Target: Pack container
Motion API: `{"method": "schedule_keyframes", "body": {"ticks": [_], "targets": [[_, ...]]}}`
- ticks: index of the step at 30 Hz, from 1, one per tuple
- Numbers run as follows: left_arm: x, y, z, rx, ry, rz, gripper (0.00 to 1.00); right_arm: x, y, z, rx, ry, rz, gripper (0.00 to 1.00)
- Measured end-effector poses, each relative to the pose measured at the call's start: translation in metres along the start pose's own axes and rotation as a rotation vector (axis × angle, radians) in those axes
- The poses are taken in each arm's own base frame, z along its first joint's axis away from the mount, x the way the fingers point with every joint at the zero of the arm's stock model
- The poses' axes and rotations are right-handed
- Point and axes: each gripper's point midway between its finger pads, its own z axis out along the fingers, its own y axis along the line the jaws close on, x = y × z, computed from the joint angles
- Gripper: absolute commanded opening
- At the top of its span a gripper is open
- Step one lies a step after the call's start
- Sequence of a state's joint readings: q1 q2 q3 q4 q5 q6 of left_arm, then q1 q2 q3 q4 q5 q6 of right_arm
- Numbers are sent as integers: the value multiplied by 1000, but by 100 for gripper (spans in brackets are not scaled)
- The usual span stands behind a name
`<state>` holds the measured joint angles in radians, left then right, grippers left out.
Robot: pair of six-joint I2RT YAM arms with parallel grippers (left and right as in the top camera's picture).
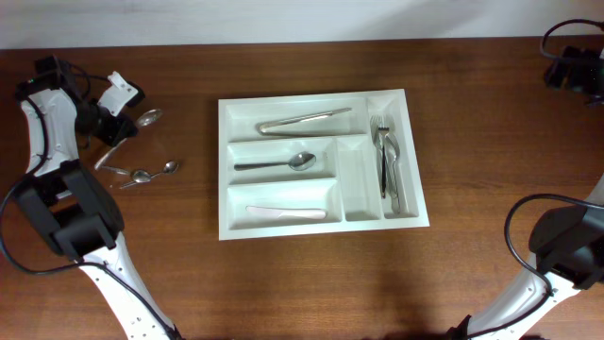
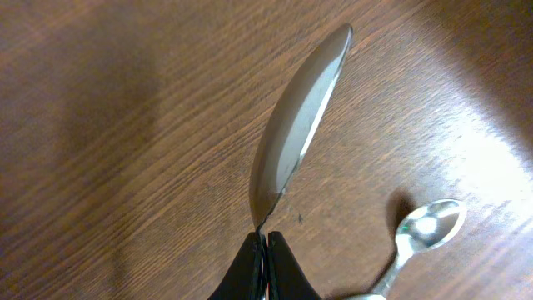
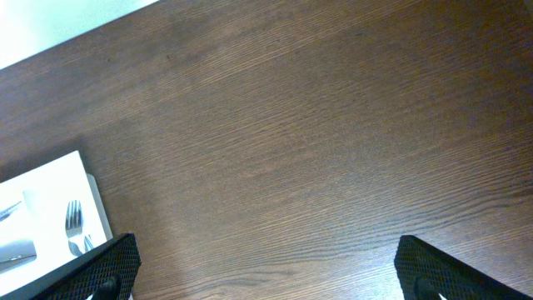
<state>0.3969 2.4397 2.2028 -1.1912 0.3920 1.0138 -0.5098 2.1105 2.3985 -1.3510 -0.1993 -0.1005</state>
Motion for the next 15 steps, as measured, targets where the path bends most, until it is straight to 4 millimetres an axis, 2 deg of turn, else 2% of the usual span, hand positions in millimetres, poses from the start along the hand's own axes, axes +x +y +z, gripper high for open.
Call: {"method": "schedule_keyframes", "body": {"ticks": [6, 9, 11, 12, 15], "targets": [[-21, -16, -43, -39, -21, 36, 2, 0, 0, 0, 0, 0, 0, 99], [-37, -33, -72, -60, -38, 70, 2, 0, 0, 0, 0, 0, 0, 99], [-52, -51, -93, -73, -53, 106, 1, 0, 0, 0, 0, 0, 0, 99], [-65, -65, -108, -88, -70, 142, 2, 0, 0, 0, 0, 0, 0, 99], [-91, -100, -127, -91, -94, 221, 2, 0, 0, 0, 0, 0, 0, 99]]}}
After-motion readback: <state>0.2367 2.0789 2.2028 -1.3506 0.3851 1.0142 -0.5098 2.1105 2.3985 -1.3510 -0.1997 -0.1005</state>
